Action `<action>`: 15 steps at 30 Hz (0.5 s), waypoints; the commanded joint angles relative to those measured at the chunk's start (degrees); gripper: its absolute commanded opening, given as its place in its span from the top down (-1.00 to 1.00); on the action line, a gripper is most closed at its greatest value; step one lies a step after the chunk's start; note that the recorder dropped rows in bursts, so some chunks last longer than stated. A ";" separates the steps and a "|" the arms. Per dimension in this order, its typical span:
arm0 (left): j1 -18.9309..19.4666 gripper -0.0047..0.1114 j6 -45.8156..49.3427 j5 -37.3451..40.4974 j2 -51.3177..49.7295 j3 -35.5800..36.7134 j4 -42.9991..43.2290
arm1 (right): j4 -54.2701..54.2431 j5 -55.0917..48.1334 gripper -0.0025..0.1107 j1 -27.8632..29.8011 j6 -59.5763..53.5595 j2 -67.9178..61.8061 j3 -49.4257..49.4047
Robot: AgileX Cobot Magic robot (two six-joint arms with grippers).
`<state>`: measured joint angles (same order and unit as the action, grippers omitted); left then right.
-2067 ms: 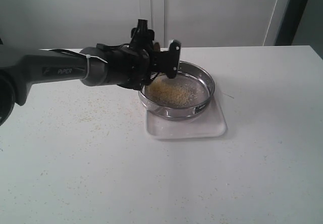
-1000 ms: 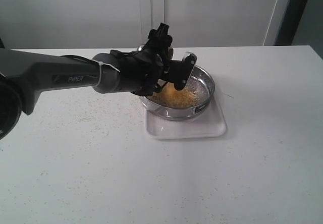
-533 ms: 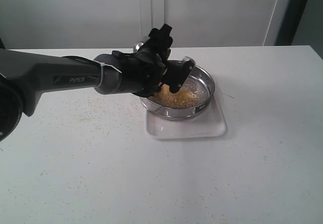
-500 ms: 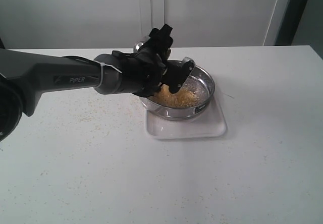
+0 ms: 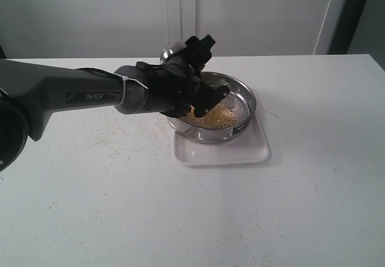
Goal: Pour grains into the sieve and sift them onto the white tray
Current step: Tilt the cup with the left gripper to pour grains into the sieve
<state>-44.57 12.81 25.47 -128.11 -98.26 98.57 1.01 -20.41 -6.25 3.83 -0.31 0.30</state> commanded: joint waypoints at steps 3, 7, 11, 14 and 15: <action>-1.47 0.92 3.38 1.63 0.73 -0.39 1.38 | -0.05 0.88 0.96 0.62 -0.10 0.31 -0.30; -1.47 0.92 9.45 4.49 0.73 -0.39 1.38 | -0.05 0.88 0.96 0.62 -0.10 0.31 -0.30; -1.47 0.92 11.64 6.87 0.73 -0.39 1.38 | -0.05 0.88 0.96 0.62 -0.10 0.31 -0.30; -1.47 0.92 11.64 6.87 0.73 -0.39 1.38 | -0.05 0.88 0.96 0.62 -0.10 0.31 -0.30; -1.47 0.92 11.40 6.87 0.73 -0.39 1.38 | -0.05 0.88 0.96 0.62 -0.10 0.31 -0.30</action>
<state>-45.94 24.31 30.99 -128.11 -98.26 98.57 1.01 -20.41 -6.25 3.83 -0.31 0.30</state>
